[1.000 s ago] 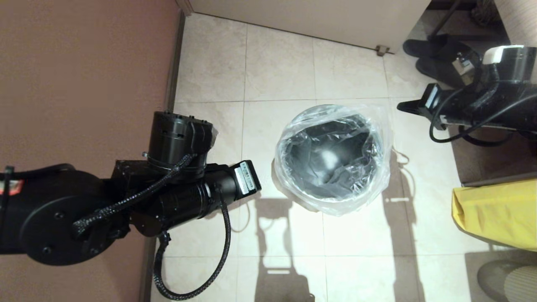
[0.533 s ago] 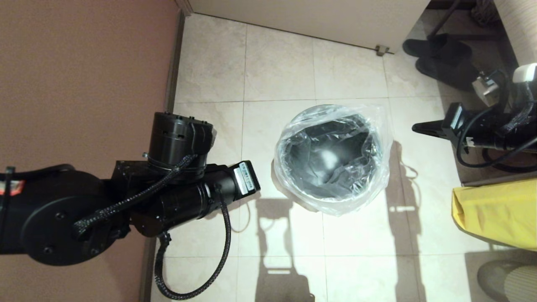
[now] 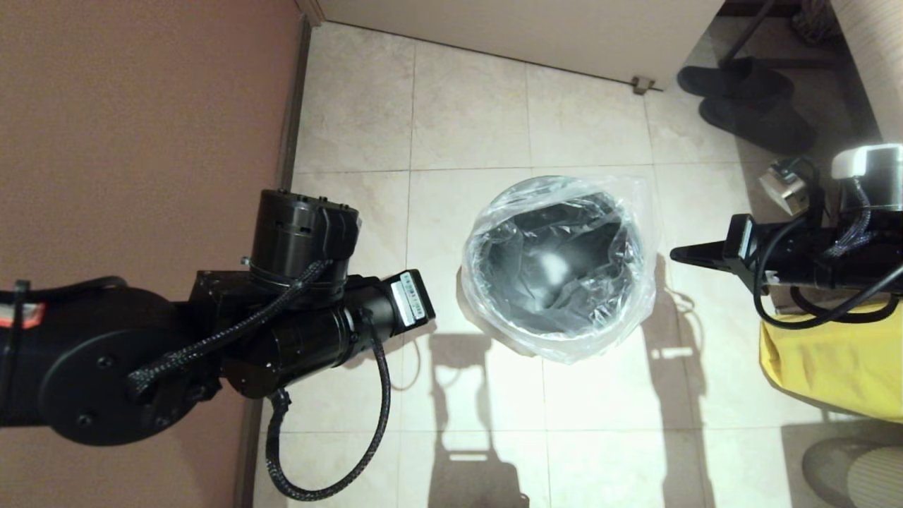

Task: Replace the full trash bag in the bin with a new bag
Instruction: Put the new garbage bag on the trash can

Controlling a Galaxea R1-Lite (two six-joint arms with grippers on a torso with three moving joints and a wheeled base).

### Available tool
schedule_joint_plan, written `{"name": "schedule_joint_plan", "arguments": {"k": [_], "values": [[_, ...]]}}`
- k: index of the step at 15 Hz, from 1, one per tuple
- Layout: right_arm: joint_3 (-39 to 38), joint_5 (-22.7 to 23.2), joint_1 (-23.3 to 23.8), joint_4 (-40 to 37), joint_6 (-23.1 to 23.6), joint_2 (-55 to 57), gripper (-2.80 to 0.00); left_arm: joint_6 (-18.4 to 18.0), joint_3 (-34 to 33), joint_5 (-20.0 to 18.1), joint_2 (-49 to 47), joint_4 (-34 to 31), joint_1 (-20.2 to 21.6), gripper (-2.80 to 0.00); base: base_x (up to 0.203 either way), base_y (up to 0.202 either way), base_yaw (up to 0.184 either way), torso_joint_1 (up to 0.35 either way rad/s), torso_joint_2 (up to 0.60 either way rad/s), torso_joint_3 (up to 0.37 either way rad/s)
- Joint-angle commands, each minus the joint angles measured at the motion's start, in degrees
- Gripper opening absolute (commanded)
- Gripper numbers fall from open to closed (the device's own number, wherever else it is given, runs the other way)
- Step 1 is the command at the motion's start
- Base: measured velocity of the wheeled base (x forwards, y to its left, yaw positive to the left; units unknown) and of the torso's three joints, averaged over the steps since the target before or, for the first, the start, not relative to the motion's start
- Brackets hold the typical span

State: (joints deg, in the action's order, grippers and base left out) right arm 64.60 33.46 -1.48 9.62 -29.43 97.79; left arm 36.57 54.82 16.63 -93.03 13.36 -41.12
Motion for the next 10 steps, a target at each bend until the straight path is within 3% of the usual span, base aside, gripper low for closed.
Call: {"name": "schedule_joint_plan", "arguments": {"k": [1,10], "values": [[-1.6,0.1,-1.6,0.1,-0.1,0.0,-2.8,0.2,-0.2,0.2,-0.5,0.1,0.0,-2.8,0.0,0.0,0.0,0.0,0.0,0.0],[-3.8,-0.8,-6.1,3.0,2.1,2.7,-2.8,-3.6,-0.3,1.3,-3.9,5.6,-0.4,-2.8,0.0,0.0,0.0,0.0,0.0,0.0]]}}
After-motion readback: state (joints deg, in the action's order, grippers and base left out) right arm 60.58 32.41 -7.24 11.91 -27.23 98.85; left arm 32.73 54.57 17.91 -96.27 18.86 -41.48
